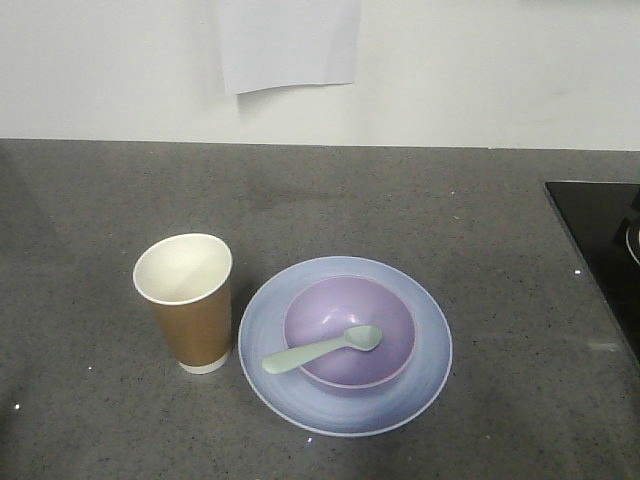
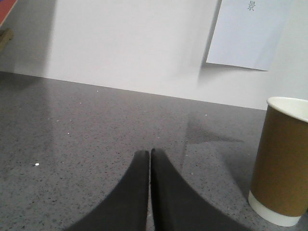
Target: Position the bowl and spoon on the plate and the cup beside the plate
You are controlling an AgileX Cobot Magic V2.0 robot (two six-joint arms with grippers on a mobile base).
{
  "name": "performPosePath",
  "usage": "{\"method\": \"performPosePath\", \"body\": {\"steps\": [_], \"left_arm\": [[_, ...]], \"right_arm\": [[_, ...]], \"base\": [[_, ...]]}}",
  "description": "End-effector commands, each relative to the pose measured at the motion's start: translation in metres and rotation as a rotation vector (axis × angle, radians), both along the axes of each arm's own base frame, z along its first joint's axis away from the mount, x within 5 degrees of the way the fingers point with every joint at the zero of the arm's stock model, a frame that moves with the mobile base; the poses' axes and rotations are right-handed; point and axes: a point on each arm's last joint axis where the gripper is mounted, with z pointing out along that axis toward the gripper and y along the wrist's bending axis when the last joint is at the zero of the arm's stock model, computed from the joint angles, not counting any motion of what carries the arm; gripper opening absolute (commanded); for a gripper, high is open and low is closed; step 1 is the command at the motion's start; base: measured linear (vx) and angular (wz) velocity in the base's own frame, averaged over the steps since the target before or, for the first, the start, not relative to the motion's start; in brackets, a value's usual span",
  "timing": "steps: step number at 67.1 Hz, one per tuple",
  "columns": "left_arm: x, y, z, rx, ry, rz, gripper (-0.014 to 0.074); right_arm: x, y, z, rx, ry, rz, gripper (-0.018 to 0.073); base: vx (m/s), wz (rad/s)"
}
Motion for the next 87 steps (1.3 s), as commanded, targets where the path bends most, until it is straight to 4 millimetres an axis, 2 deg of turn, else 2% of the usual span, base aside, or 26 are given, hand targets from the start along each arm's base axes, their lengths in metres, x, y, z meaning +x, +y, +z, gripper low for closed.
{"method": "performPosePath", "body": {"steps": [1, 87], "left_arm": [[-0.0003, -0.0007, 0.0008, -0.01, -0.072, -0.008, -0.0006], [-0.0003, -0.0007, 0.0008, -0.01, -0.072, -0.008, -0.0006]], "right_arm": [[-0.0015, -0.0003, 0.0069, -0.026, -0.1, -0.009, -0.0004], [-0.0014, -0.0003, 0.007, -0.012, -0.101, -0.008, -0.0004]], "base": [[0.0, 0.0], [0.0, 0.0]]}}
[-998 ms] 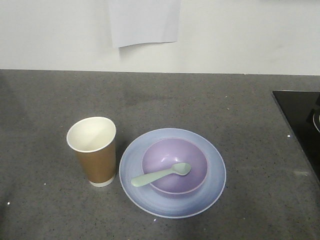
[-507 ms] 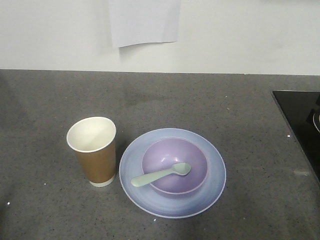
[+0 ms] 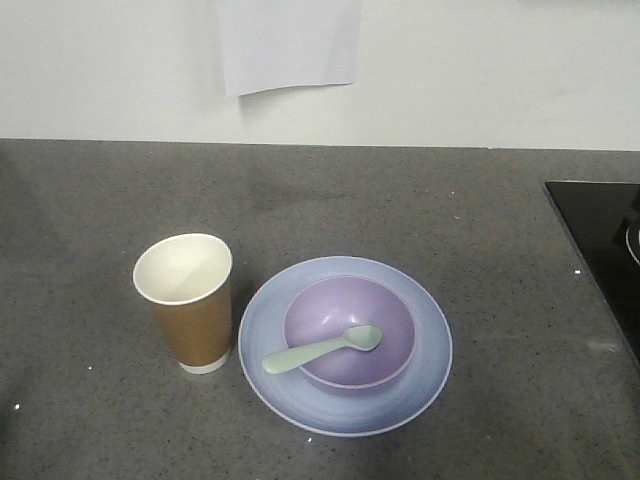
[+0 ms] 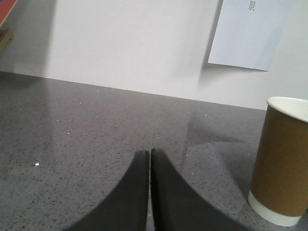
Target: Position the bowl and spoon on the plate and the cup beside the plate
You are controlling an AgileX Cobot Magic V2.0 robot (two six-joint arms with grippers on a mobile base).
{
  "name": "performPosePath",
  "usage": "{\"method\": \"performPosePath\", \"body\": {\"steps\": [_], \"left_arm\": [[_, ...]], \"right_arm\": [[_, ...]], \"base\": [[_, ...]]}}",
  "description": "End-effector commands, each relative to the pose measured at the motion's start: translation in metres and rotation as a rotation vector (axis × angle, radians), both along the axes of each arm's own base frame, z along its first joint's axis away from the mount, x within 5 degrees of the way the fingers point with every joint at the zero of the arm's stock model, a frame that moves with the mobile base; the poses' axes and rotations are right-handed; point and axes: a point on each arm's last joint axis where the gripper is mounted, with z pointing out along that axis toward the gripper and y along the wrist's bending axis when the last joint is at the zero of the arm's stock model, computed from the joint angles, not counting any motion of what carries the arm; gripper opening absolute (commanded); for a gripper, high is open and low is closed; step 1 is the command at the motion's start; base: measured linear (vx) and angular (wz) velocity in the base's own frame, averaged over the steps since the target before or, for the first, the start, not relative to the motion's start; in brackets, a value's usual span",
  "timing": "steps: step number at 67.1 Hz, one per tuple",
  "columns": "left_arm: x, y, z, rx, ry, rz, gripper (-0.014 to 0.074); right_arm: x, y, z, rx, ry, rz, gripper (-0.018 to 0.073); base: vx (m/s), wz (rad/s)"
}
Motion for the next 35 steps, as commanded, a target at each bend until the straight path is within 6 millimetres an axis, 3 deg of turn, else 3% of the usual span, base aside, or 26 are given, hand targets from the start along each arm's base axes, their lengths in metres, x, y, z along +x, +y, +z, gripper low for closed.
{"method": "performPosePath", "body": {"steps": [1, 35], "left_arm": [[-0.0003, -0.0007, 0.0008, -0.01, -0.072, -0.008, -0.0006], [-0.0003, -0.0007, 0.0008, -0.01, -0.072, -0.008, -0.0006]], "right_arm": [[-0.0013, -0.0003, 0.0052, -0.013, -0.082, -0.008, -0.0004], [-0.0013, -0.0003, 0.0052, -0.013, -0.082, -0.008, -0.0004]], "base": [[0.0, 0.0], [0.0, 0.0]]}}
